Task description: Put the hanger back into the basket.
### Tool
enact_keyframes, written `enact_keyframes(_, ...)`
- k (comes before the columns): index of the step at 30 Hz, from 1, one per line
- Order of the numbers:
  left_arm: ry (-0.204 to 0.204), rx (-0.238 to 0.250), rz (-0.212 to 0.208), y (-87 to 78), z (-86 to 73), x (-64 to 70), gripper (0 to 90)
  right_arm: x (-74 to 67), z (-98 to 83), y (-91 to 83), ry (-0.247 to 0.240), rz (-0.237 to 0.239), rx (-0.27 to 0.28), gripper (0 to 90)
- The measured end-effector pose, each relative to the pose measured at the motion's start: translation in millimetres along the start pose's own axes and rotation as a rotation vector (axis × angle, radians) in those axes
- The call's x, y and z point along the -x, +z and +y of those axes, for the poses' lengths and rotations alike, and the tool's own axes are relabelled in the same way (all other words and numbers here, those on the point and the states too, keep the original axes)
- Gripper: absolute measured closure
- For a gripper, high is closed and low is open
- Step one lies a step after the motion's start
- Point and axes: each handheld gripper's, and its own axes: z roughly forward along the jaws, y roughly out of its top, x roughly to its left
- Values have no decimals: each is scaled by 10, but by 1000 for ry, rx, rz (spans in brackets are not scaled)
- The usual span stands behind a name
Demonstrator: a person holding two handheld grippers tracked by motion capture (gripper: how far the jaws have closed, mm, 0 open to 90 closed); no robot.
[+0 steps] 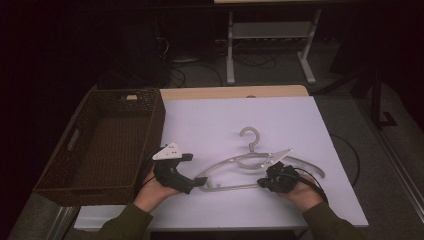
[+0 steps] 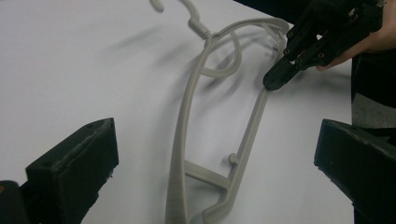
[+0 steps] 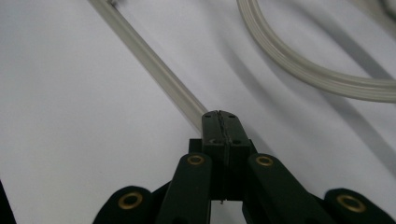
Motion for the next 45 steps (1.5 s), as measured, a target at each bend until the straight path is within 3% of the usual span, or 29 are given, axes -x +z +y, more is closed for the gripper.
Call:
enact_keyframes(2, 2, -2, 2, 26, 5, -14, 0, -12, -6, 34, -8, 6, -25, 898)
enact_keyframes(11, 4, -7, 7, 86, 31, -38, 0, -7, -6, 38, -1, 4, -17, 897)
enact_keyframes(15, 4, -8, 7, 87, 30, -39, 0, 2, 22, -27, 9, 16, 30, 897)
enact_keyframes(17, 3, -8, 7, 89, 29, -39, 0, 10, 88, -94, 17, -10, 90, 897)
enact_keyframes(19, 8, -9, 8, 81, 30, -45, 0, 26, 117, -77, 17, -35, 98, 898)
enact_keyframes(25, 1, -7, 10, 70, 28, -45, 0, 67, 128, -75, 23, -49, 108, 897)
enact_keyframes(36, 6, -11, 8, 81, 30, -48, 0, 60, 68, 62, 19, -32, 49, 898)
enact_keyframes(45, 1, -27, 15, 157, 86, -79, 0, 66, 67, 67, 27, -26, 52, 898)
